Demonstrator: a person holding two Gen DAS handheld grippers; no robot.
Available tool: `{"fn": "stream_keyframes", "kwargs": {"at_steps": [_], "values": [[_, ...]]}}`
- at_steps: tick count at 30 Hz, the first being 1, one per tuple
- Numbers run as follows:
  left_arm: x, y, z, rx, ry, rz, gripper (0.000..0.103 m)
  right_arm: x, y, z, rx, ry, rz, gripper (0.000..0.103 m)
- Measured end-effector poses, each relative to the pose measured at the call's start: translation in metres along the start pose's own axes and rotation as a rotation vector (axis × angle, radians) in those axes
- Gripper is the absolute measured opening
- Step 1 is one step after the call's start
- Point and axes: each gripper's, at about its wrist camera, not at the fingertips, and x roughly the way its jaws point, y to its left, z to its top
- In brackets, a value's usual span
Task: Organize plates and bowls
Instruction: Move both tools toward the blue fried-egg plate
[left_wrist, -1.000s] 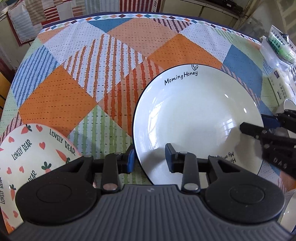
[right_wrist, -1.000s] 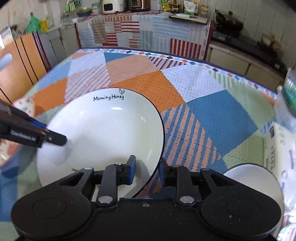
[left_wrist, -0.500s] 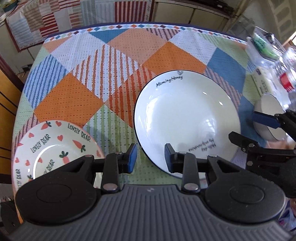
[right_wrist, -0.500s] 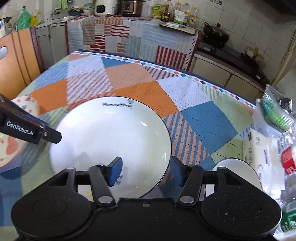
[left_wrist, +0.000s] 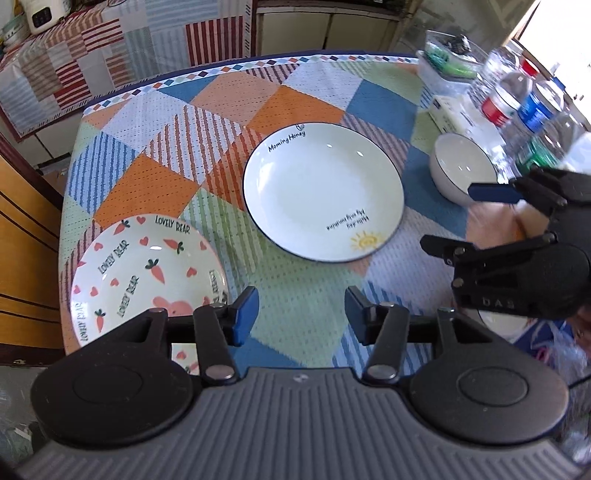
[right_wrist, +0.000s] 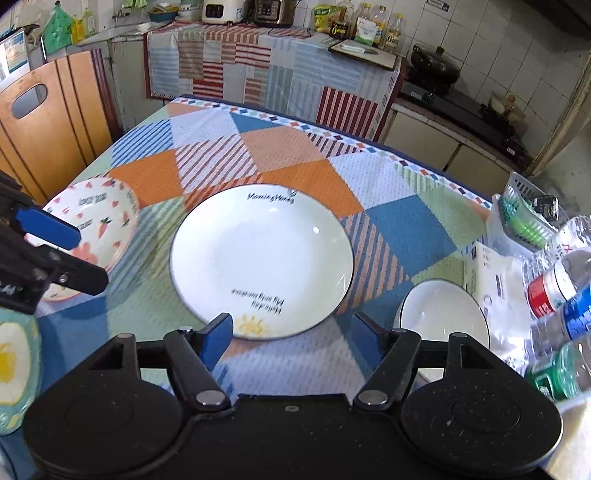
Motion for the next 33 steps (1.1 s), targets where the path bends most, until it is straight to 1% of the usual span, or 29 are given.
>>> {"fn": "stream_keyframes", "kwargs": {"at_steps": [3, 5, 7, 12, 16, 20, 24, 26, 33], "values": [[-0.019, -0.003, -0.014, 0.027, 0.006, 0.000, 0.057, -0.017, 0.005, -0.006, 0.004, -0.002, 0.004, 0.086], [-0.030, -0.002, -0.023, 0.036, 0.011, -0.002, 0.060, -0.030, 0.011, -0.010, -0.011, -0.012, 0.006, 0.086], [-0.042, -0.002, -0.032, 0.046, 0.016, 0.001, 0.061, -0.043, 0.018, -0.013, -0.031, -0.017, 0.006, 0.086], [-0.071, -0.002, -0.056, 0.088, 0.021, 0.046, 0.062, -0.077, 0.038, -0.021, -0.083, -0.035, 0.022, 0.087], [-0.095, -0.002, -0.077, 0.117, 0.014, 0.060, 0.070, -0.105, 0.058, -0.030, -0.150, -0.055, 0.050, 0.087], [-0.116, 0.001, -0.101, 0.133, 0.016, 0.076, 0.075, -0.126, 0.079, -0.041, -0.197, -0.063, 0.078, 0.087], [-0.128, 0.008, -0.124, 0.144, 0.025, 0.086, 0.080, -0.135, 0.096, -0.052, -0.224, -0.050, 0.116, 0.087], [-0.131, 0.012, -0.135, 0.136, 0.025, 0.088, 0.086, -0.136, 0.106, -0.058, -0.236, -0.040, 0.140, 0.087], [-0.127, 0.025, -0.164, 0.114, 0.056, 0.085, 0.091, -0.136, 0.132, -0.071, -0.260, -0.010, 0.201, 0.087]]}}
